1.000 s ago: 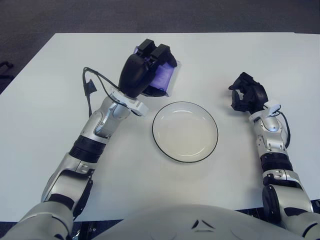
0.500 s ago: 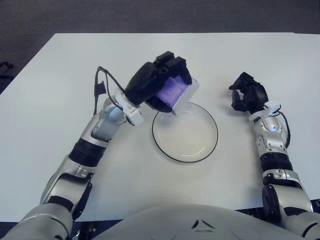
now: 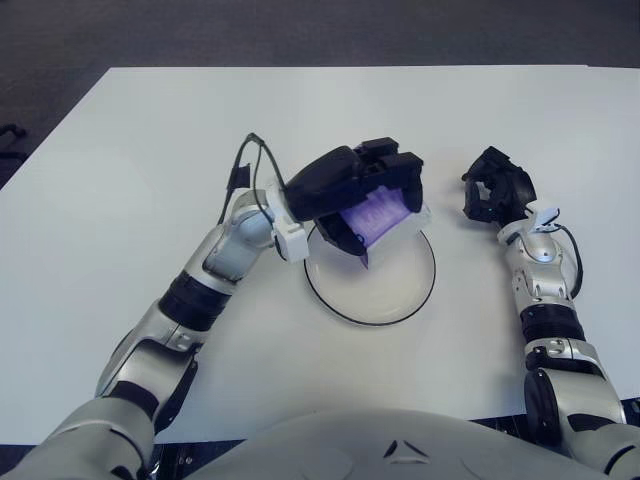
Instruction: Put the tissue paper into the plate.
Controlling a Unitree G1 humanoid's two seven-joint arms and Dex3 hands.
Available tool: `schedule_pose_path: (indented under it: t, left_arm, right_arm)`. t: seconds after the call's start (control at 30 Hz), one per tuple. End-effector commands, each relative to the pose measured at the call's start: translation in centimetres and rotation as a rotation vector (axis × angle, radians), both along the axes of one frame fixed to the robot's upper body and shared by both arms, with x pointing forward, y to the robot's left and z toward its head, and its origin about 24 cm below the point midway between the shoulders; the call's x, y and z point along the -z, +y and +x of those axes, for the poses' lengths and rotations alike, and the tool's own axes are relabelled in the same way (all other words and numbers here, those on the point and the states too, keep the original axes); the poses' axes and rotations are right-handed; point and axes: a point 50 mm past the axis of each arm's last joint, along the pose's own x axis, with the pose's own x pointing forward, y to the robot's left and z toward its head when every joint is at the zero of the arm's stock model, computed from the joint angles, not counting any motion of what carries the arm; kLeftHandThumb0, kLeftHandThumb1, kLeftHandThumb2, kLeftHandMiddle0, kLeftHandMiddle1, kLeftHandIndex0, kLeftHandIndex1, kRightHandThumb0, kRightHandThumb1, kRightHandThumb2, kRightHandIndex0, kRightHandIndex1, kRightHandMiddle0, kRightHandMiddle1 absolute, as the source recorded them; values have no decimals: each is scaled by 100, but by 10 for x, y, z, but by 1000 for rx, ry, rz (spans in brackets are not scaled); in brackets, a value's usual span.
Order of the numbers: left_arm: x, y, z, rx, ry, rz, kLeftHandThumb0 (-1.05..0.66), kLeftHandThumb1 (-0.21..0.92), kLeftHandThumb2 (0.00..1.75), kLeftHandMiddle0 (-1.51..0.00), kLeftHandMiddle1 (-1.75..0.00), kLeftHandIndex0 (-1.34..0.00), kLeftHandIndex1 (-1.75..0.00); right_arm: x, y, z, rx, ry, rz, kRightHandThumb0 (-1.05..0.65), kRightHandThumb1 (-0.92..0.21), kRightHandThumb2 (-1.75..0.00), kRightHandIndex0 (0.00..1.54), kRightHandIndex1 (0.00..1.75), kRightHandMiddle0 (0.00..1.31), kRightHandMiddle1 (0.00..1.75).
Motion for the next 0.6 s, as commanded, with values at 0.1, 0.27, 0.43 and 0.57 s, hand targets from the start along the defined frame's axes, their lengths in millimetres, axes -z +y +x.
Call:
schedule_pose_path:
  t: [0.1,0.27,0.43,0.57]
  left_arm:
    - [1,-4,-7,56,25,-26,0,5,163,-81,-174,-58,-175]
    - [4,-9,-11,98,68,-23,0,-4,170,-88,-175,-68,-166]
    - [7,-15,-14,103,-4,24,-1,-2,161,-87,-175,-79,-146]
    - [13,-11,-9,77,-57,34,0,-5,167,-89,-175,-75,-155]
  right_arm:
    - [65,12,-33,4,229,71,-47,-35,-128,123,175,59,175]
    - [65,12,-33,-8,227,85,-47,-36,-126,124,175,58,175]
    - [64,13,-33,-12,224,84,-46,-37,-125,124,175,57,175]
    - [64,13,-33,-13,225,75,-46,-37,-125,125,175,57,175]
